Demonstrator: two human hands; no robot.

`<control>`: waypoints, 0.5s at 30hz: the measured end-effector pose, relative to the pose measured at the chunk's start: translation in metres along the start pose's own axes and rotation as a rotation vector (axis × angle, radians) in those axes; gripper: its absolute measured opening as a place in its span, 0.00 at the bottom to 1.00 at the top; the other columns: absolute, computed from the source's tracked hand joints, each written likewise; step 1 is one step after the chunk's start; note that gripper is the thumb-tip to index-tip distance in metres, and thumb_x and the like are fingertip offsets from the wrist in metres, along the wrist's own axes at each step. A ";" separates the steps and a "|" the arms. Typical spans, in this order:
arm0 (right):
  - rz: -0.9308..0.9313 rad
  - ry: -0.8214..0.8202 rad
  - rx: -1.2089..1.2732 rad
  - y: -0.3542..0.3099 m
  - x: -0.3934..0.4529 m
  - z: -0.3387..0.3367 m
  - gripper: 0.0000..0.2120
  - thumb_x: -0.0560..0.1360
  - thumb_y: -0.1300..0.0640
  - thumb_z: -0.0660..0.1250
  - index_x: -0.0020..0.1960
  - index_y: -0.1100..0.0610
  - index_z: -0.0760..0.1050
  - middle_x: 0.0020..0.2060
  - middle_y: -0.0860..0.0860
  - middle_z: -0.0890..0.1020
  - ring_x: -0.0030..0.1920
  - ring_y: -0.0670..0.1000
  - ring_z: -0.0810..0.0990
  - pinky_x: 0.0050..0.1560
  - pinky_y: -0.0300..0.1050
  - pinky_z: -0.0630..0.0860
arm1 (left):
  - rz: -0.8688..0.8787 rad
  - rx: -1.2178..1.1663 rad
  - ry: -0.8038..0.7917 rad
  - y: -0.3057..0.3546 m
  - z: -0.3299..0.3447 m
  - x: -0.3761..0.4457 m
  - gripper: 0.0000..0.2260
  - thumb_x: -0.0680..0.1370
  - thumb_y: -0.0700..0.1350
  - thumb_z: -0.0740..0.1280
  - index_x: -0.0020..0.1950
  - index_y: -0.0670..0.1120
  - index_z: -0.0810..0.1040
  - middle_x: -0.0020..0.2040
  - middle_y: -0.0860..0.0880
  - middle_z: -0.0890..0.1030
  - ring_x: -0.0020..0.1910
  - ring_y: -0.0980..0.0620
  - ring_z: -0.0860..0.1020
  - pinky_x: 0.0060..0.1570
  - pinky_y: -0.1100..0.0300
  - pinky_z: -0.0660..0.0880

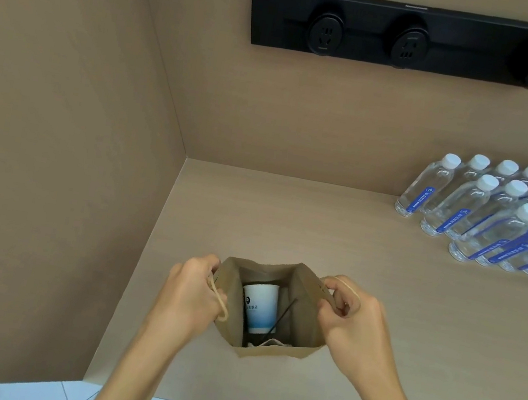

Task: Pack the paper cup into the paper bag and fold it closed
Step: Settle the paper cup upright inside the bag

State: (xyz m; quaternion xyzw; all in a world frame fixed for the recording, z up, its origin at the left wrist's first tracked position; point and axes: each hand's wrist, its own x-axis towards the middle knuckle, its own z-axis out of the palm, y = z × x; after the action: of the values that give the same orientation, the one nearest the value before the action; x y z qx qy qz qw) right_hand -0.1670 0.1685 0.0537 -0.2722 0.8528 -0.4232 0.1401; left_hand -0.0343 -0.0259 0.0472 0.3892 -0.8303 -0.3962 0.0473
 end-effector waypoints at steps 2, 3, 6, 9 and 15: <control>-0.003 0.016 0.066 -0.005 -0.004 0.004 0.19 0.72 0.68 0.66 0.39 0.43 0.77 0.22 0.43 0.69 0.23 0.43 0.65 0.22 0.30 0.61 | -0.010 -0.051 -0.036 0.003 0.000 -0.001 0.07 0.70 0.37 0.71 0.39 0.47 0.76 0.32 0.48 0.77 0.30 0.44 0.74 0.29 0.56 0.73; -0.004 0.023 0.087 -0.007 -0.006 0.006 0.18 0.73 0.68 0.66 0.41 0.43 0.78 0.21 0.41 0.70 0.22 0.42 0.65 0.22 0.28 0.61 | -0.024 -0.072 -0.066 0.004 0.001 -0.002 0.09 0.70 0.39 0.74 0.44 0.49 0.78 0.35 0.47 0.80 0.32 0.46 0.78 0.32 0.56 0.76; 0.014 0.056 0.114 -0.010 -0.007 0.010 0.17 0.73 0.70 0.66 0.44 0.48 0.80 0.21 0.40 0.71 0.21 0.41 0.66 0.21 0.25 0.60 | -0.064 -0.081 -0.123 0.002 0.005 -0.003 0.12 0.69 0.37 0.71 0.47 0.52 0.77 0.39 0.42 0.82 0.35 0.47 0.79 0.34 0.51 0.79; 0.026 0.066 0.115 -0.013 -0.006 0.010 0.19 0.72 0.71 0.65 0.41 0.46 0.78 0.23 0.40 0.73 0.22 0.42 0.66 0.21 0.28 0.59 | -0.080 -0.090 -0.125 0.002 0.007 -0.002 0.17 0.65 0.35 0.62 0.46 0.53 0.78 0.36 0.42 0.82 0.30 0.48 0.75 0.29 0.56 0.75; 0.018 0.124 0.110 -0.017 -0.004 0.006 0.34 0.69 0.75 0.63 0.30 0.33 0.69 0.22 0.40 0.69 0.23 0.43 0.64 0.23 0.28 0.58 | -0.100 -0.102 -0.078 0.004 -0.004 0.007 0.21 0.62 0.36 0.61 0.48 0.54 0.81 0.30 0.47 0.80 0.25 0.50 0.73 0.29 0.59 0.72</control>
State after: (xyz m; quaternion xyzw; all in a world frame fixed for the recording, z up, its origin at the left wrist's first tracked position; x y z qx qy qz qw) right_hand -0.1550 0.1583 0.0634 -0.2295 0.8377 -0.4842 0.1057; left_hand -0.0399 -0.0317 0.0511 0.4115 -0.7898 -0.4547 0.0149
